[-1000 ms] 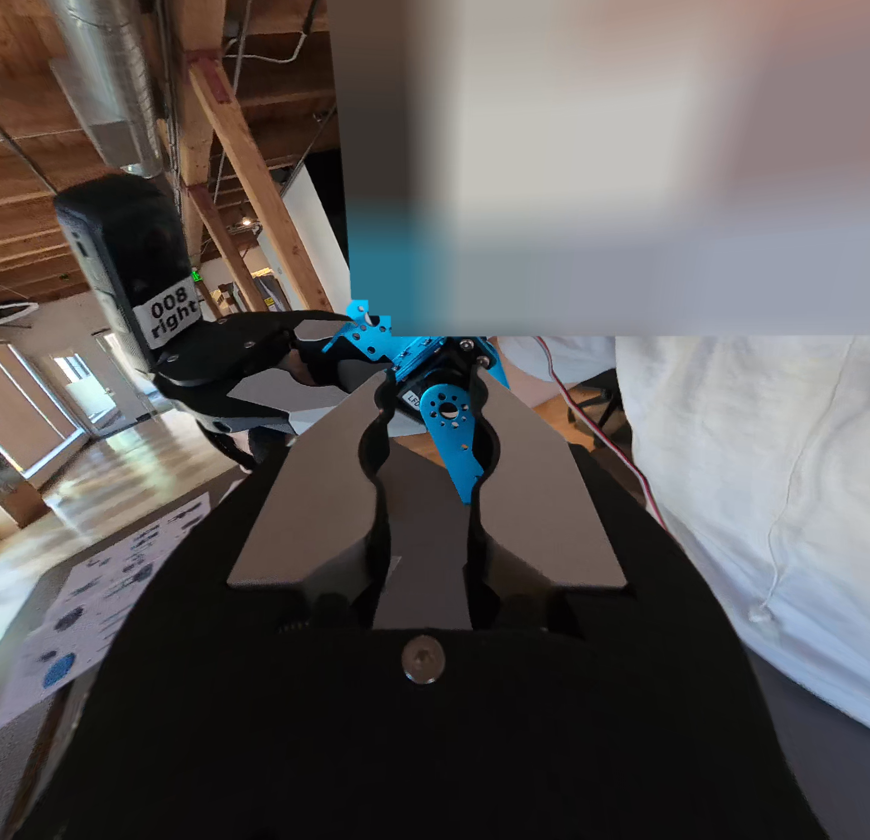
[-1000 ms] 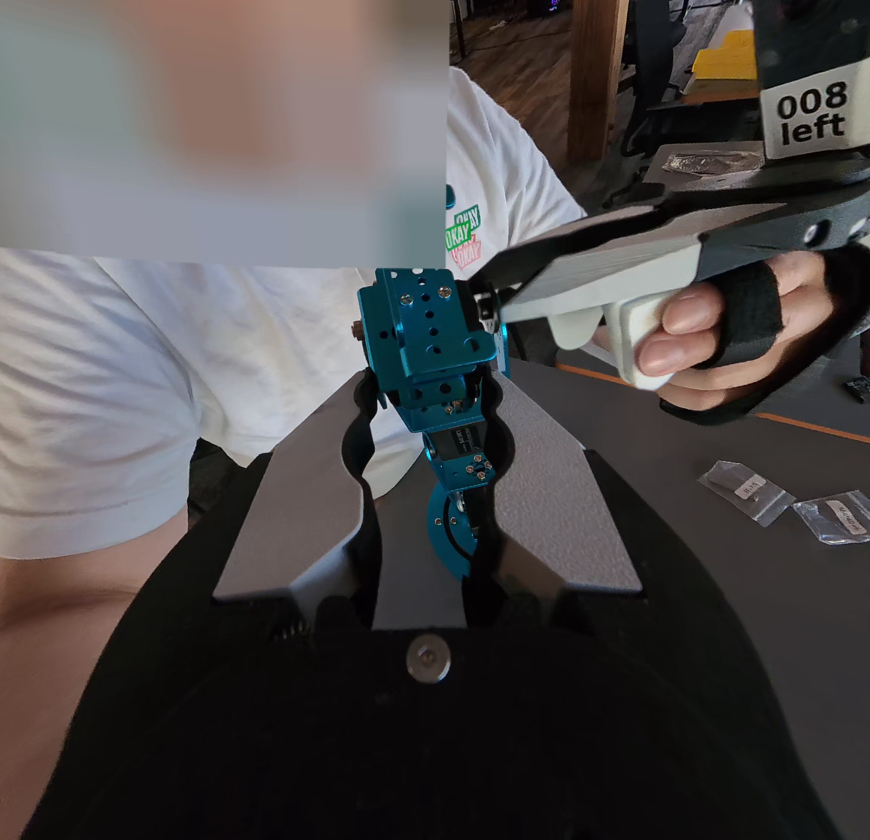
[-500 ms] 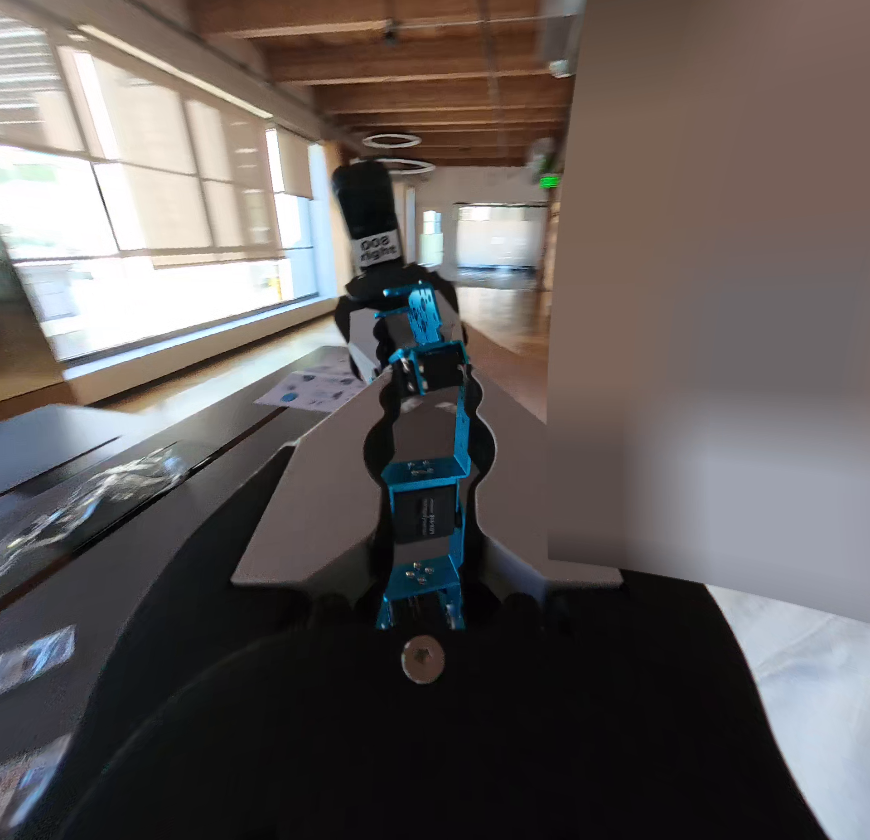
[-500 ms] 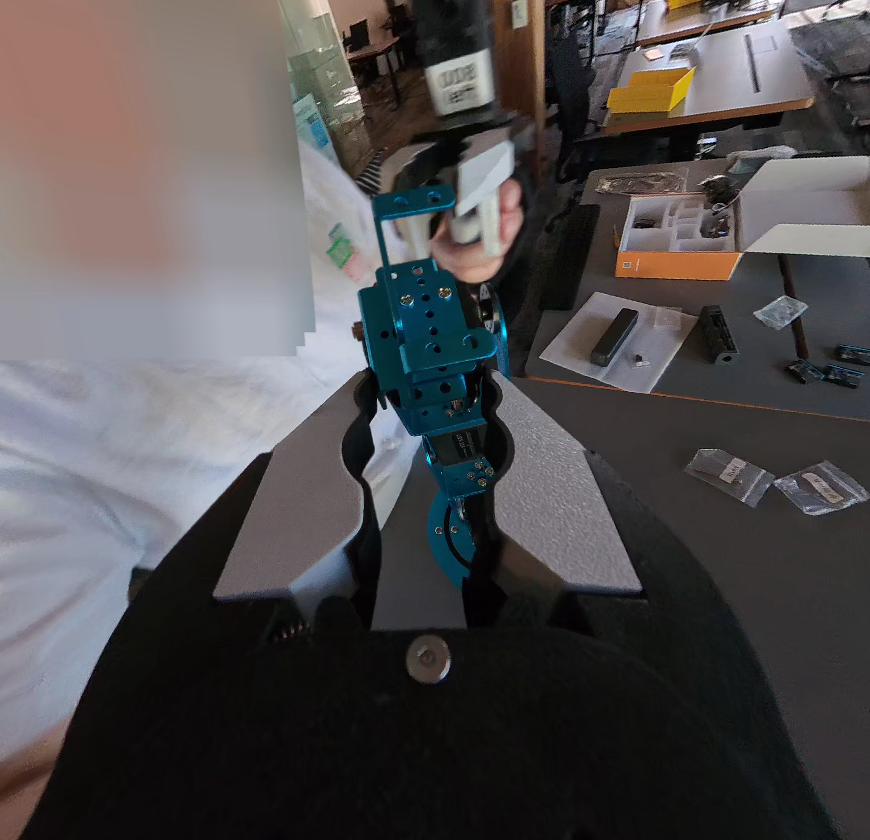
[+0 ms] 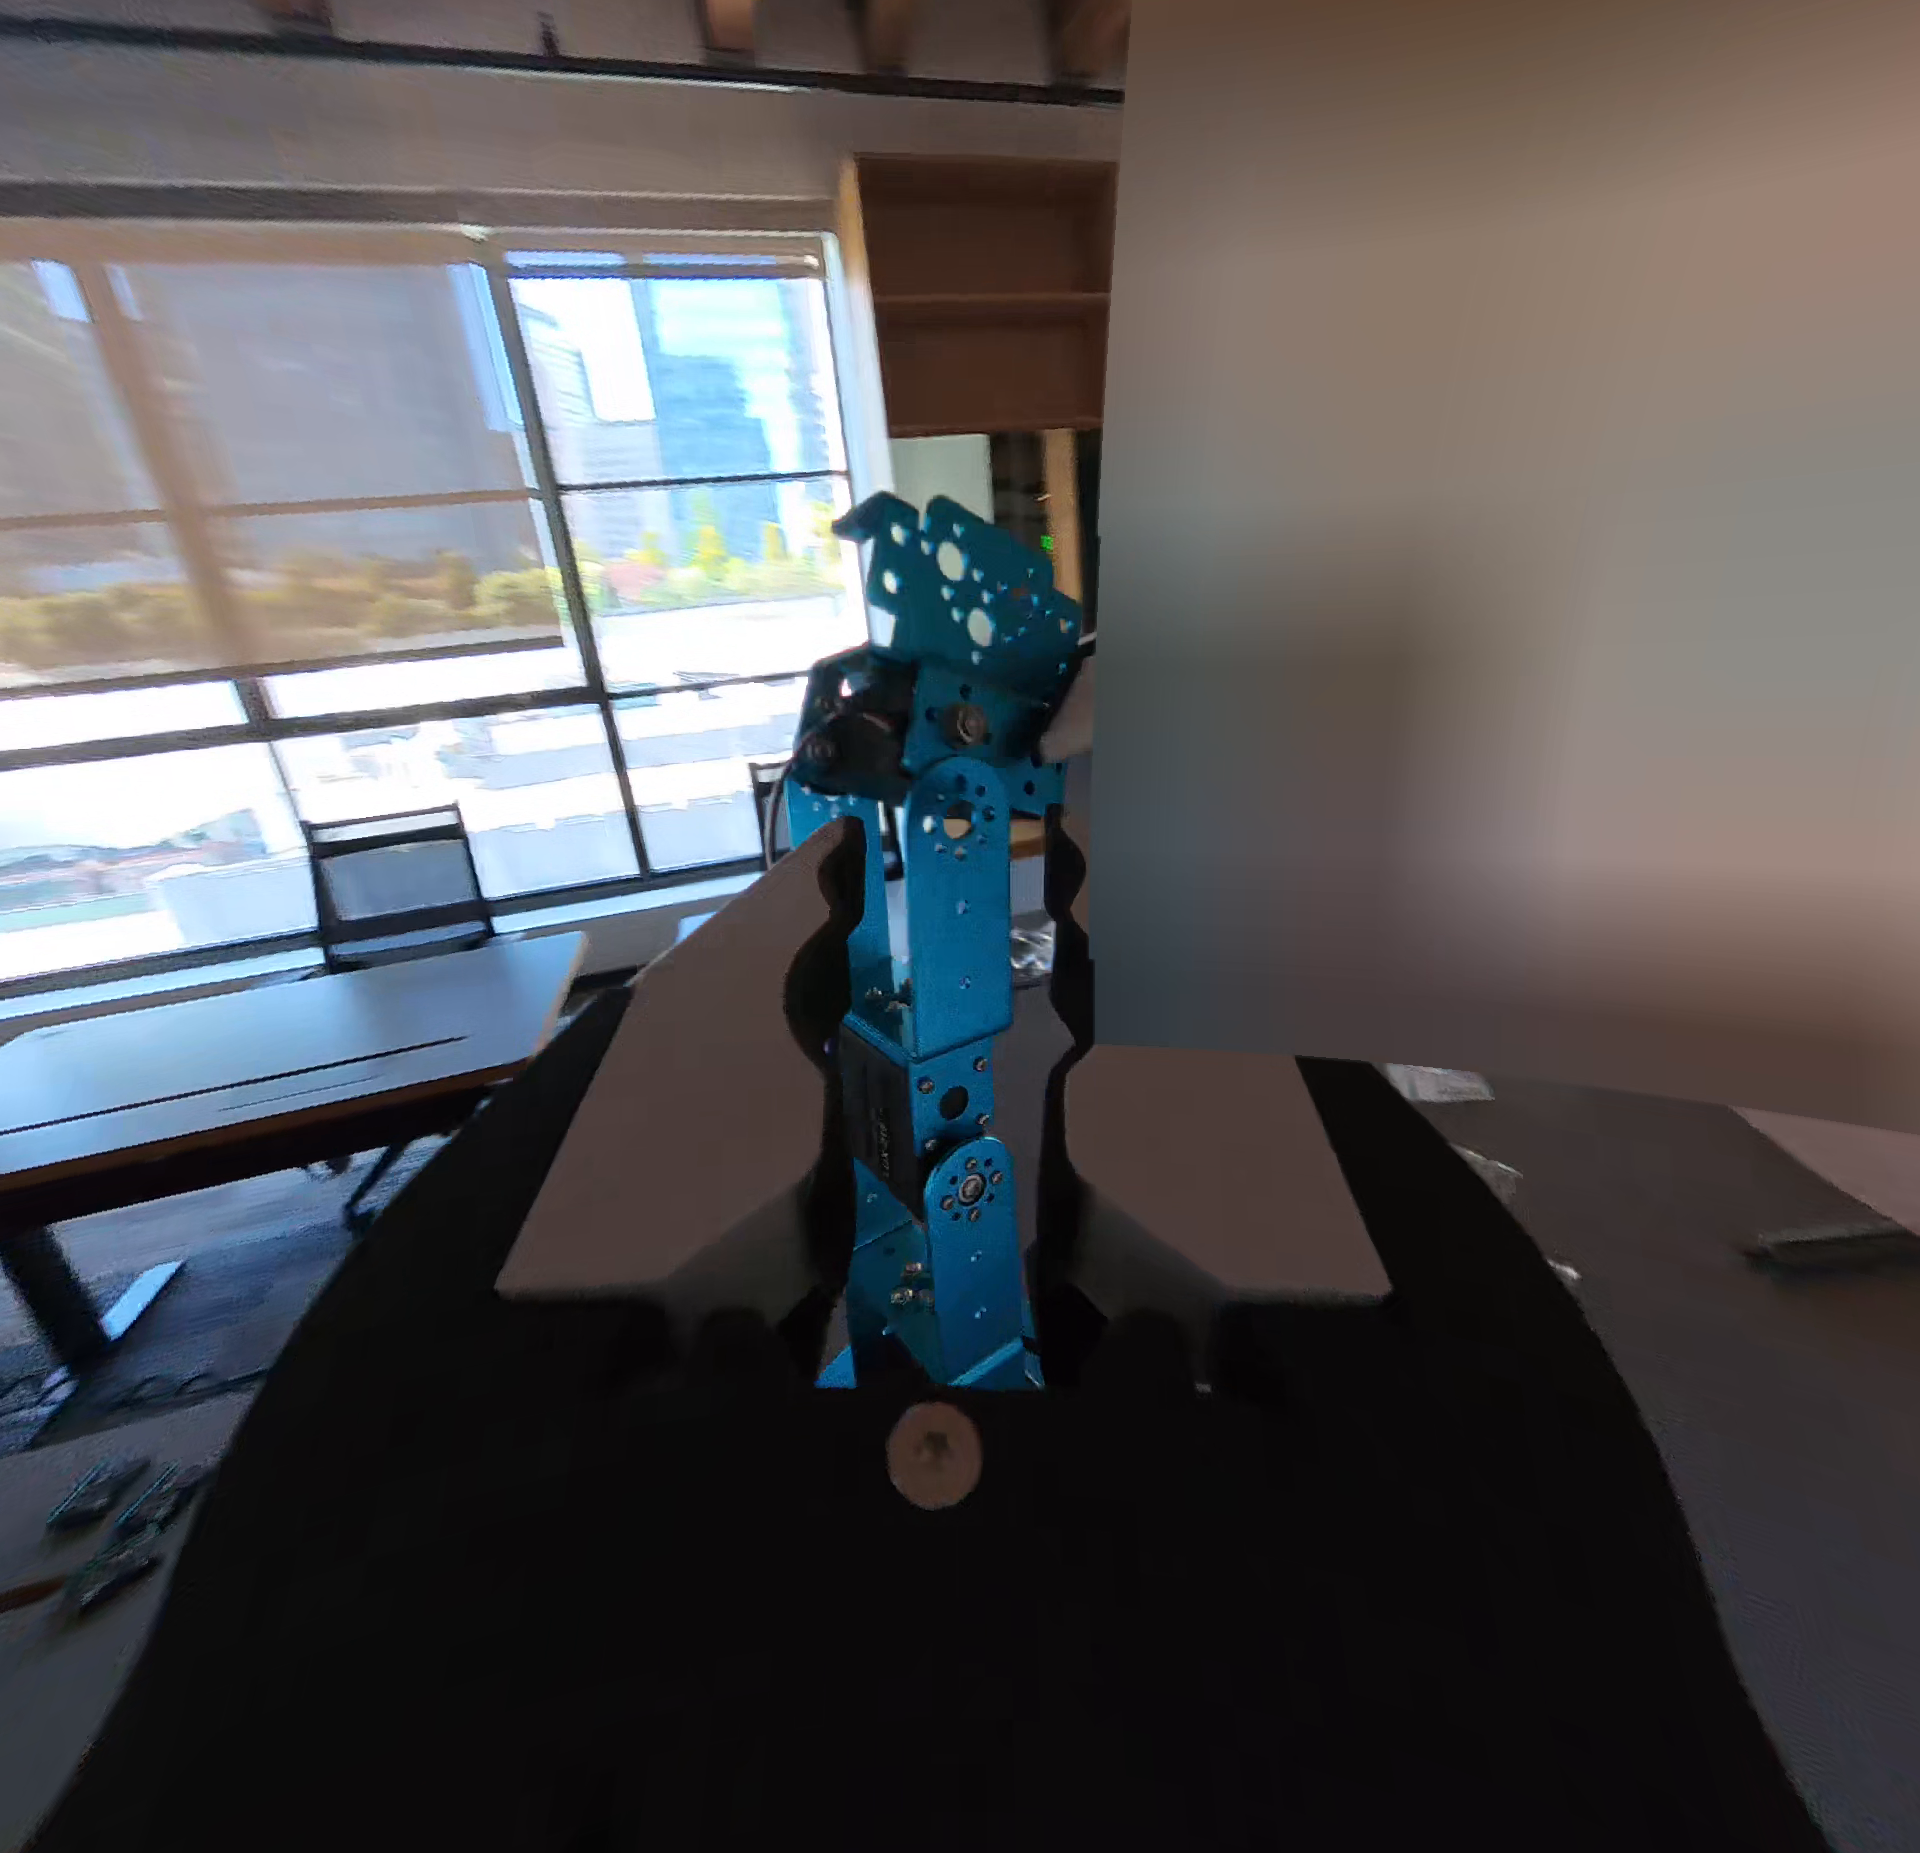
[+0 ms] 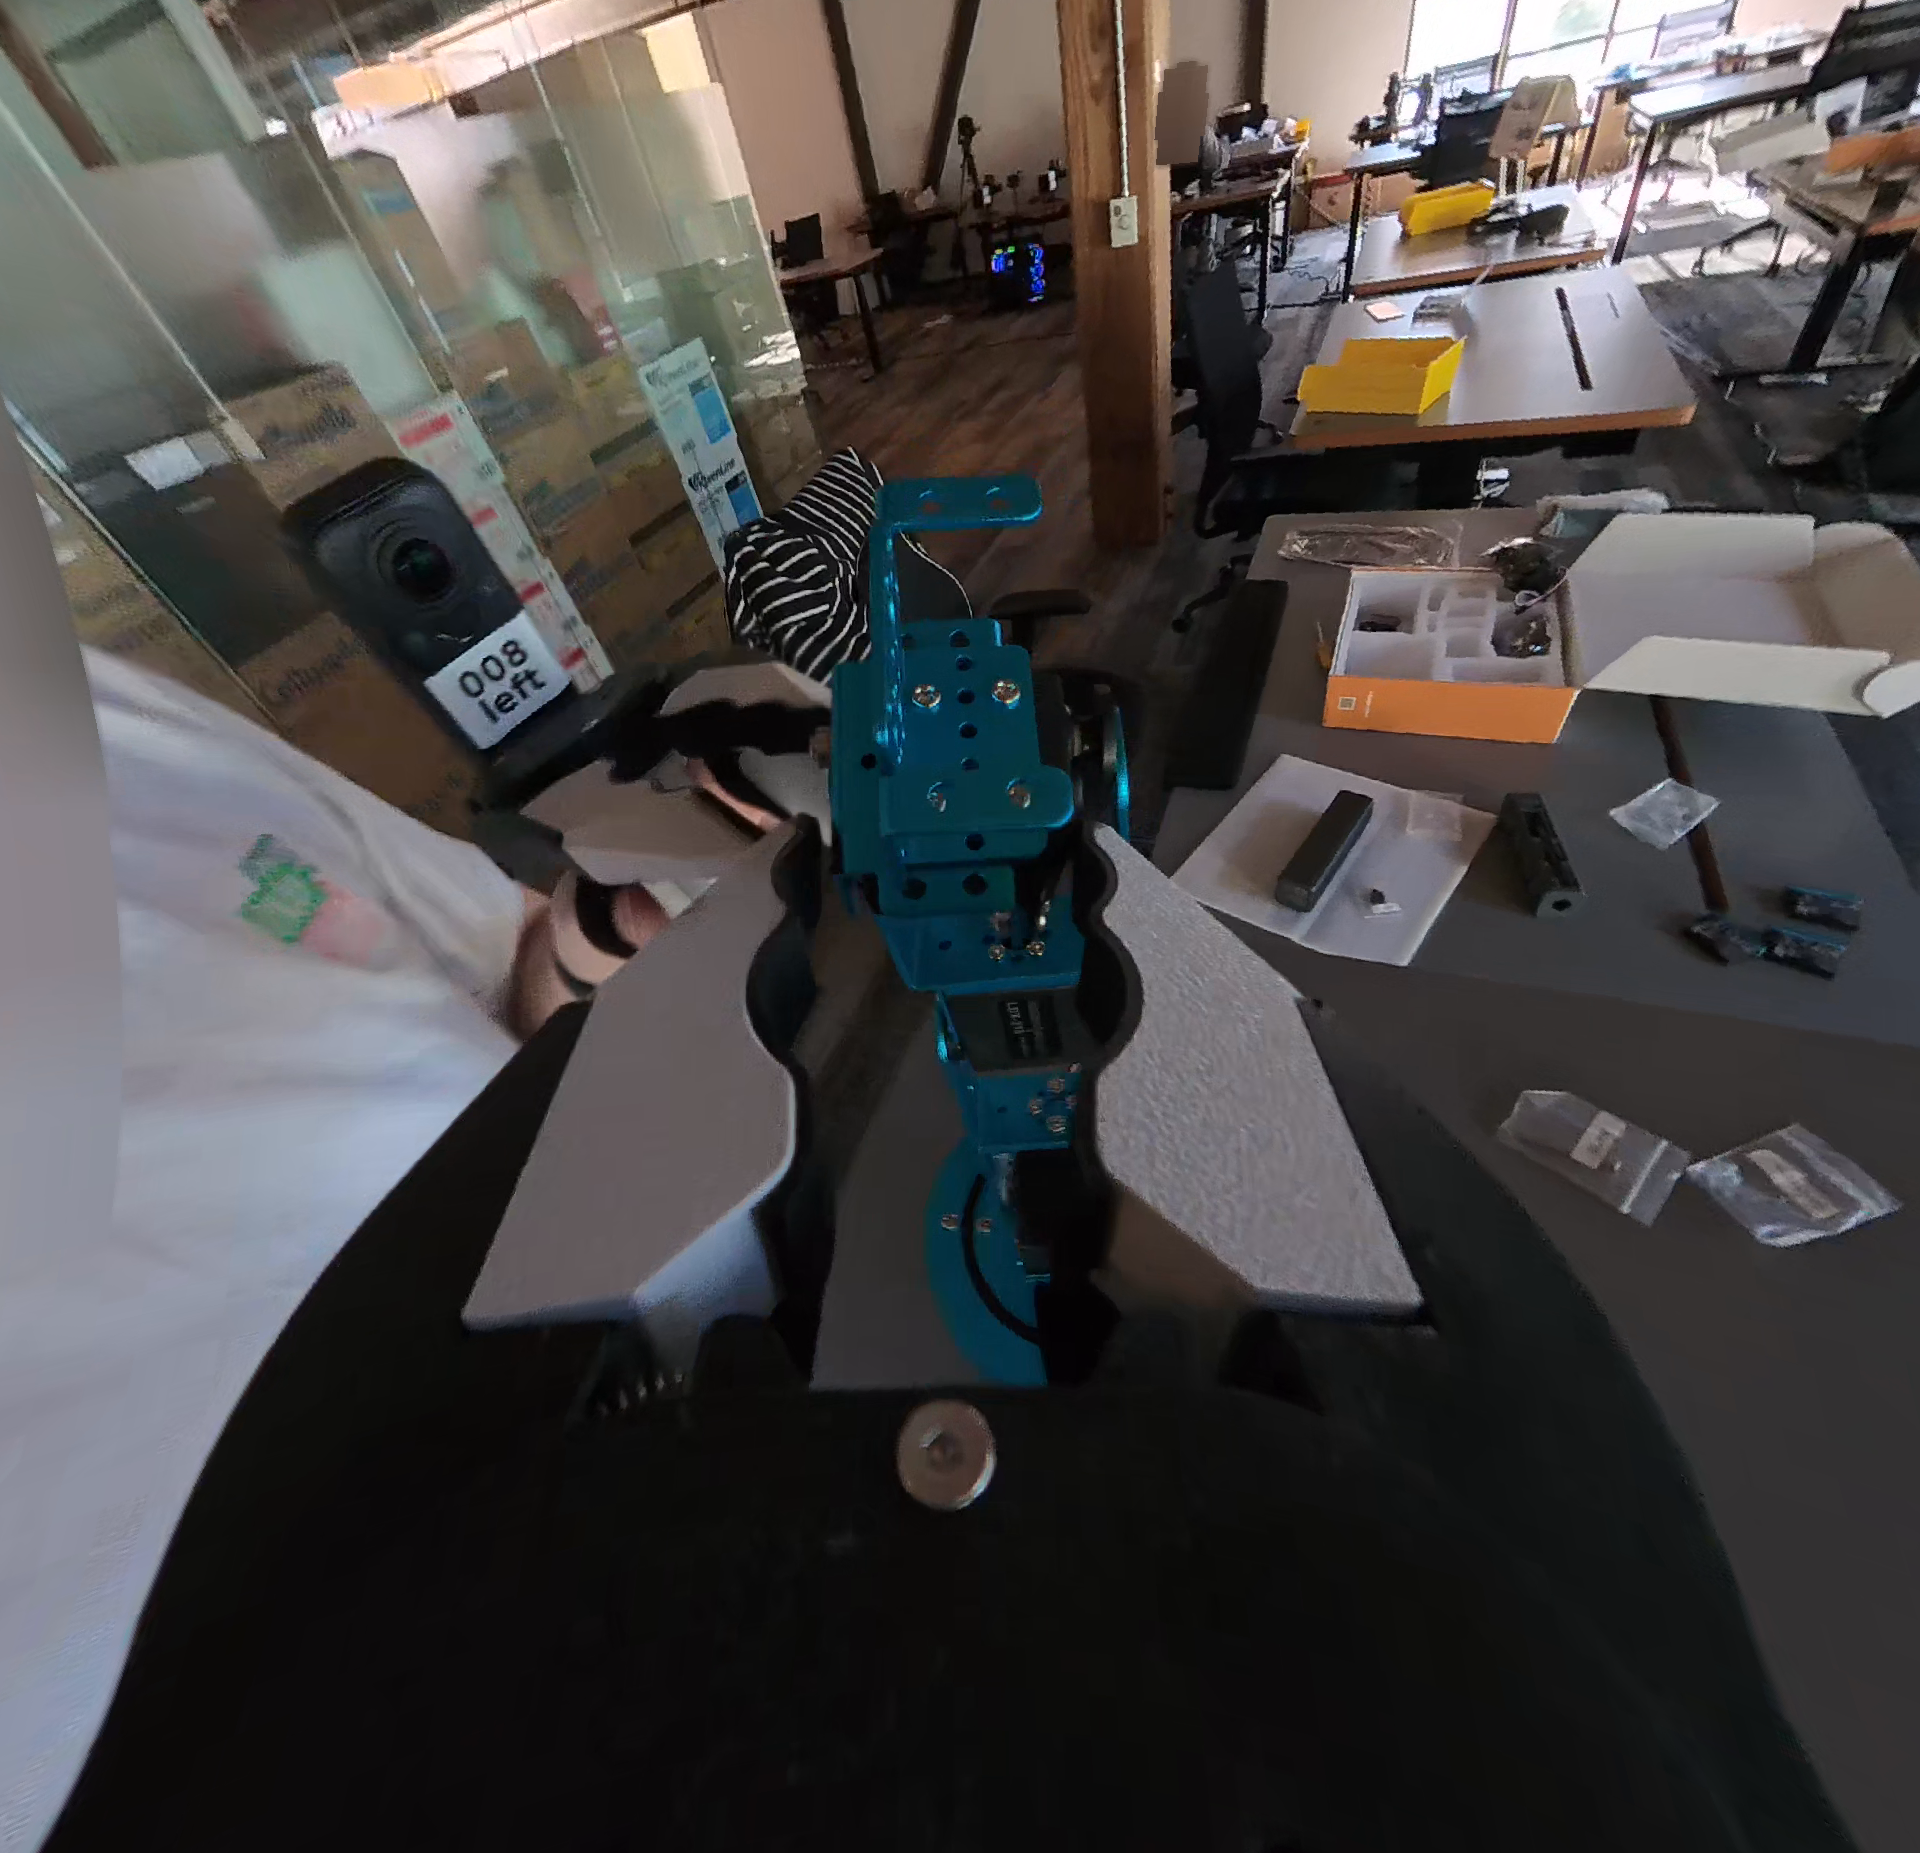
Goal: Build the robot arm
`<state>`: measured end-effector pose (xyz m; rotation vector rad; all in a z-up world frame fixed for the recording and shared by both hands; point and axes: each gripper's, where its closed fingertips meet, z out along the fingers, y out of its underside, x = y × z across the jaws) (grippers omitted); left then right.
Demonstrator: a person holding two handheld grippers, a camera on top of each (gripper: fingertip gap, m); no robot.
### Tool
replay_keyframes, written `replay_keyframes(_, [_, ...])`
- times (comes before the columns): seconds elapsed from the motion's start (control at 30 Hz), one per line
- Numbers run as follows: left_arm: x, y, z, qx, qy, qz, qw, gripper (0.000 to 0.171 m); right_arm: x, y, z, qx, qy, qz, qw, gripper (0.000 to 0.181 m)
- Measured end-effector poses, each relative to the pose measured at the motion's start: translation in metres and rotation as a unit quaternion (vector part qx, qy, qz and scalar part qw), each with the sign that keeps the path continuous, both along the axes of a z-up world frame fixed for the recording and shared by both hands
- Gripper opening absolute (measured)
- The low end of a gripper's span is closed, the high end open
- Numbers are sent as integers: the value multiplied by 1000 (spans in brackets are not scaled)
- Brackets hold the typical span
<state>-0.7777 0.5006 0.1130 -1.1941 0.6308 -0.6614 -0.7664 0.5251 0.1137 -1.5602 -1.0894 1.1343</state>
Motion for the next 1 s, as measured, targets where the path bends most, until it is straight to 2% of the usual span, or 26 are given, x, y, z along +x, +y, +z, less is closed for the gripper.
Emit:
replay_keyframes(0.03, [2, 2, -4, -1, -6, 21, 1000, 33, 0, 1, 0, 12, -1, 3, 1000, 47])
replay_keyframes(0.1, [2, 11, -10, -1, -13, 69, 998, 34, 0, 0, 2, 14, 7, 12, 1000, 49])
replay_keyframes(0.17, [2, 13, -12, 0, -26, 89, 996, 35, 2, -1, 9, 23, 25, 16, 999, 50])
replay_keyframes(0.23, [8, 10, -11, 15, -20, 91, 996, 24, 5, 3, 16, 63, 40, 5, 997, 27])
replay_keyframes(0.3, [10, 11, -10, 29, -17, 110, 993, 22, 5, 7, 18, 104, 46, 1, 993, 21])
replay_keyframes(0.37, [9, 13, -11, 26, -18, 113, 993, 24, 3, 7, 19, 99, 60, 9, 993, 20])
replay_keyframes(0.47, [5, 11, -10, 16, -20, 104, 994, 21, 3, 6, 20, 98, 33, 12, 995, 19])
replay_keyframes(0.6, [-2, -3, 7, 49, -19, 111, 992, 35, -1, 7, 21, 61, -46, 7, 997, 20])
replay_keyframes(0.7, [9, -1, 6, 67, 13, 144, 987, 40, -6, 8, 22, 72, -84, -14, 994, 19])
replay_keyframes(0.87, [4, 9, 8, 67, -20, 192, 979, 40, -8, 10, 22, 92, -90, -33, 991, 18])
replay_keyframes(0.93, [-5, 14, 4, 67, -5, 219, 973, 44, -7, 9, 22, 87, -81, -28, 992, 18])
replay_keyframes(1.0, [-5, 18, -2, 60, 11, 207, 976, 37, -8, 8, 23, 86, -73, -23, 993, 18])
